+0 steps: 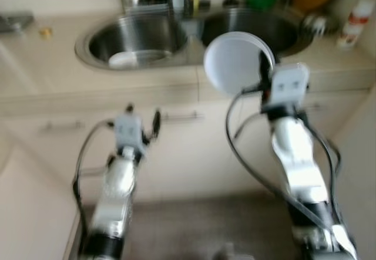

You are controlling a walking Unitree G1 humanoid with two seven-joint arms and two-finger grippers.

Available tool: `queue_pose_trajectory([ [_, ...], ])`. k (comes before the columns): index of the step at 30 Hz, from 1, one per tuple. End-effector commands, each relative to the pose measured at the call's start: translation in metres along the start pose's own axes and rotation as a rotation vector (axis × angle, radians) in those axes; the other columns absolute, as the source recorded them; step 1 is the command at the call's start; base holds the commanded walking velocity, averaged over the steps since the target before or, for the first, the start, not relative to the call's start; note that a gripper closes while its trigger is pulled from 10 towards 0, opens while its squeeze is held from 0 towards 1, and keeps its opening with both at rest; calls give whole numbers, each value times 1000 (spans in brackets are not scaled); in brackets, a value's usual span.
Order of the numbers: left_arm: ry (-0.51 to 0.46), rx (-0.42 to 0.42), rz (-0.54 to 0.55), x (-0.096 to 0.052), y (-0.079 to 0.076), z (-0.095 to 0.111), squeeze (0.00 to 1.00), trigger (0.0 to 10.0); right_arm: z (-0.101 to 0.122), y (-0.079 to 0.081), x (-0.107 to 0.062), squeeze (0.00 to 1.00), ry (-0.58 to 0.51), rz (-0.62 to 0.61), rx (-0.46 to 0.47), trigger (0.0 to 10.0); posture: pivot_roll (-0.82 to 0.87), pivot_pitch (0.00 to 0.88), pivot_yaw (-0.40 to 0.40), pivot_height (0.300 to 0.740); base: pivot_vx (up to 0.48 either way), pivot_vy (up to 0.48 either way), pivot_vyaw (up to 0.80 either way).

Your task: Kitchen organization

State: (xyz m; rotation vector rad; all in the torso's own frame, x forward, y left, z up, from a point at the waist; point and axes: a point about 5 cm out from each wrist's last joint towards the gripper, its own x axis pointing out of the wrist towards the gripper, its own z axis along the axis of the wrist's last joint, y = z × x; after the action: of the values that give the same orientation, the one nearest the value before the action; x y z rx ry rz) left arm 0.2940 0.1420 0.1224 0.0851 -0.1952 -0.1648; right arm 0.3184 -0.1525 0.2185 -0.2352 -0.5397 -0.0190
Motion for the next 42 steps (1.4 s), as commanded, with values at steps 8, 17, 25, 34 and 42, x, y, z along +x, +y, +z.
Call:
queue_pose_trajectory([
  [8, -94, 24, -6, 4, 5, 19, 0, 10000, 14, 4, 6, 0, -68, -7, 15, 10000, -83, 18, 40, 740, 396, 0, 0],
  [17, -103, 29, -10, 5, 5, 21, 0, 10000, 13, 3, 7, 0, -67, -14, 8, 10000, -84, 18, 41, 740, 368, 0, 0],
  [25, -109, 32, -5, 5, 5, 22, 0, 10000, 8, 3, 7, 0, -36, -7, -8, 10000, -81, 18, 38, 740, 161, 0, 0],
  [34, -118, 25, -9, 6, 2, 24, 0, 10000, -17, -16, 18, 0, 111, -17, -59, 10000, -84, 14, 40, 740, 0, 0, 0],
  [42, -121, 28, -8, 8, 1, 24, 0, 10000, -55, -33, 38, 0, 407, 29, -201, 10000, -74, 0, 29, 740, 0, 0, 0],
])
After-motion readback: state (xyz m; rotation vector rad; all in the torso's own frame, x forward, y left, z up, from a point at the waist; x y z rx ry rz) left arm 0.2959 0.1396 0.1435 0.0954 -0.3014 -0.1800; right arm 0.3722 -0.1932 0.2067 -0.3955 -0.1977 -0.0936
